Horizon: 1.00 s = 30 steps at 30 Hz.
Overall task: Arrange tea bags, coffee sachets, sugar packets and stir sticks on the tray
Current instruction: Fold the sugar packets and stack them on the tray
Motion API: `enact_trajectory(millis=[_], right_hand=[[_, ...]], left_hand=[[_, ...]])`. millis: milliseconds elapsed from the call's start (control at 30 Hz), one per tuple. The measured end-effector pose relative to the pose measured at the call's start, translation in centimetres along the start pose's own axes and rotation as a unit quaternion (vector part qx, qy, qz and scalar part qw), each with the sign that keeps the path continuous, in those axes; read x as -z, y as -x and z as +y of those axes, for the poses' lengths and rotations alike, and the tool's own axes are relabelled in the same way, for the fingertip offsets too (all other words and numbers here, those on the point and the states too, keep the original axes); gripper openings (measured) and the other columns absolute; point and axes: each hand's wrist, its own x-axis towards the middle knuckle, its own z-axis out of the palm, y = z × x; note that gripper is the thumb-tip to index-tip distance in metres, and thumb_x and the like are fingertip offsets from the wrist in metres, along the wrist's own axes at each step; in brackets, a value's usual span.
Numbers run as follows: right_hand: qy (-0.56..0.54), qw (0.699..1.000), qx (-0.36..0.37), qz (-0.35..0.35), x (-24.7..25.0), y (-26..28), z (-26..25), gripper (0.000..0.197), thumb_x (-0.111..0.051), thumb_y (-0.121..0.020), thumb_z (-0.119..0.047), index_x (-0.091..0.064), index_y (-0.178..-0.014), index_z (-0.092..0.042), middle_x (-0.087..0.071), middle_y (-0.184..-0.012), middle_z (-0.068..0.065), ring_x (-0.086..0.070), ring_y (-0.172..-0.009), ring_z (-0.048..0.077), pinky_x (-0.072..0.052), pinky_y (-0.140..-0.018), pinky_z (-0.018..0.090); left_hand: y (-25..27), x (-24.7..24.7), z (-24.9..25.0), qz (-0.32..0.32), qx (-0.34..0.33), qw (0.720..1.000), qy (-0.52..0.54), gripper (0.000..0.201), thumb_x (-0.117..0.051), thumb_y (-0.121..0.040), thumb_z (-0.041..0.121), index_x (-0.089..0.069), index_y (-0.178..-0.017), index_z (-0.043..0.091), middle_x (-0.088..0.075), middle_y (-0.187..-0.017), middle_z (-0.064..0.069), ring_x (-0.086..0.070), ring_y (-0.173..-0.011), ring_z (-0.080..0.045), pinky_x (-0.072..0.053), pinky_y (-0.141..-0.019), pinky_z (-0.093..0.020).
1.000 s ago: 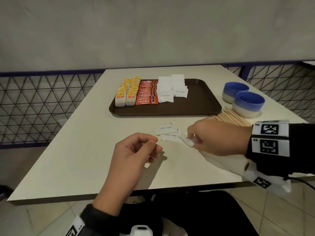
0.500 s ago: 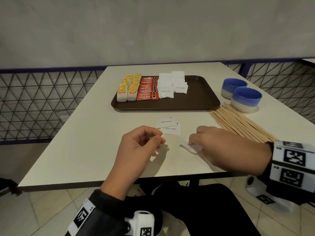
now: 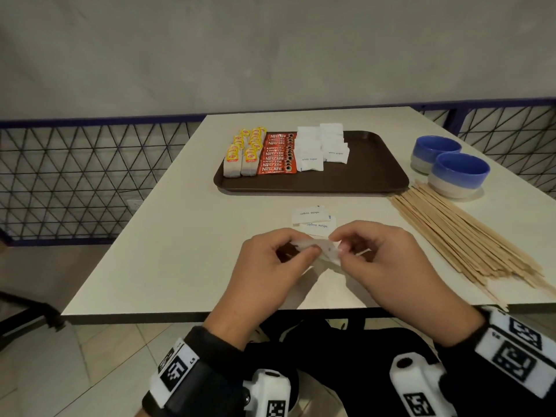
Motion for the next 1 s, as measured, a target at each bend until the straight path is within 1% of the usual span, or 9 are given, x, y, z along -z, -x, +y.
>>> enact_trajectory(millis=[67, 167, 333, 433, 567, 700, 833, 933, 1000], right_hand=[[-0.041, 0.998, 0.009, 0.048, -0.1, 0.3, 0.5, 0.027, -0.073, -0.087, -0.004, -0.076, -0.093, -0.03, -0.071, -0.084, -0.009, -0.067, -0.08, 0.008, -0.052, -0.068, 0.017], [-0.091, 0.99, 0.019, 0.106, -0.6, 0.9, 0.8, 0.027, -0.072, -0.087, -0.002, -0.075, -0.088, -0.029, -0.073, -0.09, -0.009, -0.068, -0.088, 0.012, -0.053, -0.072, 0.016], [-0.073, 0.98, 0.09, 0.16, -2.9, 0.4, -0.9, 0.022, -0.07, -0.088, 0.002, -0.073, -0.093, -0.019, -0.069, -0.095, -0.009, -0.068, -0.091, 0.01, -0.051, -0.074, 0.011], [-0.197, 0.965, 0.05, 0.165, -4.1, -0.4, -1.5, 0.025, -0.07, -0.09, 0.001, -0.073, -0.09, -0.024, -0.072, -0.088, -0.006, -0.071, -0.085, 0.015, -0.057, -0.069, 0.024], [-0.345, 0.919, -0.057, 0.184, -4.1, -1.4, -1.0, 0.033, -0.069, -0.089, 0.006, -0.076, -0.087, -0.027, -0.073, -0.08, 0.001, -0.072, -0.069, 0.026, -0.059, -0.064, 0.04], [-0.432, 0.886, -0.122, 0.118, -3.3, -1.9, -0.4, 0.034, -0.066, -0.091, 0.007, -0.077, -0.08, -0.023, -0.074, -0.086, 0.009, -0.07, -0.062, 0.026, -0.054, -0.068, 0.04], [-0.417, 0.896, -0.151, 0.029, -3.1, -2.3, -0.2, 0.035, -0.065, -0.091, 0.007, -0.074, -0.071, -0.021, -0.075, -0.089, 0.017, -0.066, -0.057, 0.027, -0.05, -0.059, 0.036], [-0.407, 0.901, -0.151, 0.019, -3.1, -2.4, 0.0, 0.032, -0.065, -0.091, 0.007, -0.073, -0.072, -0.018, -0.073, -0.081, 0.012, -0.064, -0.056, 0.026, -0.049, -0.058, 0.036], [-0.41, 0.901, -0.142, 0.02, -3.1, -2.3, 0.1, 0.028, -0.066, -0.091, 0.004, -0.073, -0.075, -0.017, -0.072, -0.081, 0.011, -0.064, -0.057, 0.027, -0.05, -0.059, 0.036]], left_hand=[[-0.1, 0.4, 0.0, 0.028, 0.019, 0.999, 0.034, 0.009, -0.07, -0.093, 0.023, -0.077, -0.089, 0.019, -0.076, -0.083, 0.001, -0.072, -0.081, -0.022, -0.059, -0.078, -0.043], [-0.3, 1.0, 0.1, 0.064, 0.051, 0.993, 0.083, 0.011, -0.068, -0.095, 0.02, -0.076, -0.093, 0.014, -0.077, -0.079, -0.004, -0.075, -0.074, -0.021, -0.06, -0.067, -0.033], [-0.8, 1.0, 0.0, 0.057, 0.107, 0.969, 0.217, 0.012, -0.064, -0.096, 0.006, -0.074, -0.101, 0.003, -0.072, -0.079, -0.029, -0.071, -0.066, -0.034, -0.061, -0.068, -0.043], [-0.9, 0.8, -0.1, 0.059, 0.111, 0.961, 0.244, 0.016, -0.058, -0.097, 0.001, -0.073, -0.101, -0.003, -0.07, -0.076, -0.028, -0.066, -0.064, -0.032, -0.059, -0.068, -0.04], [-1.0, 0.8, 0.2, 0.049, 0.113, 0.954, 0.274, 0.02, -0.052, -0.097, -0.006, -0.07, -0.104, -0.007, -0.063, -0.086, -0.043, -0.058, -0.067, -0.033, -0.056, -0.066, -0.04], [-1.3, 0.9, -0.3, 0.03, 0.115, 0.95, 0.288, 0.021, -0.052, -0.097, -0.005, -0.071, -0.105, -0.004, -0.067, -0.083, -0.034, -0.059, -0.067, -0.033, -0.057, -0.072, -0.044], [-1.1, 1.1, -0.4, 0.006, 0.112, 0.955, 0.276, 0.018, -0.06, -0.096, 0.001, -0.074, -0.107, 0.002, -0.073, -0.09, -0.024, -0.064, -0.072, -0.04, -0.057, -0.077, -0.046], [-1.1, 1.1, -0.3, 0.003, 0.089, 0.976, 0.198, 0.017, -0.072, -0.09, 0.01, -0.076, -0.107, 0.009, -0.078, -0.096, -0.014, -0.073, -0.09, -0.04, -0.06, -0.083, -0.047], [-1.1, 1.0, -0.4, 0.005, 0.089, 0.981, 0.17, 0.015, -0.076, -0.088, 0.014, -0.076, -0.102, 0.008, -0.078, -0.093, -0.013, -0.074, -0.089, -0.037, -0.06, -0.082, -0.048]])
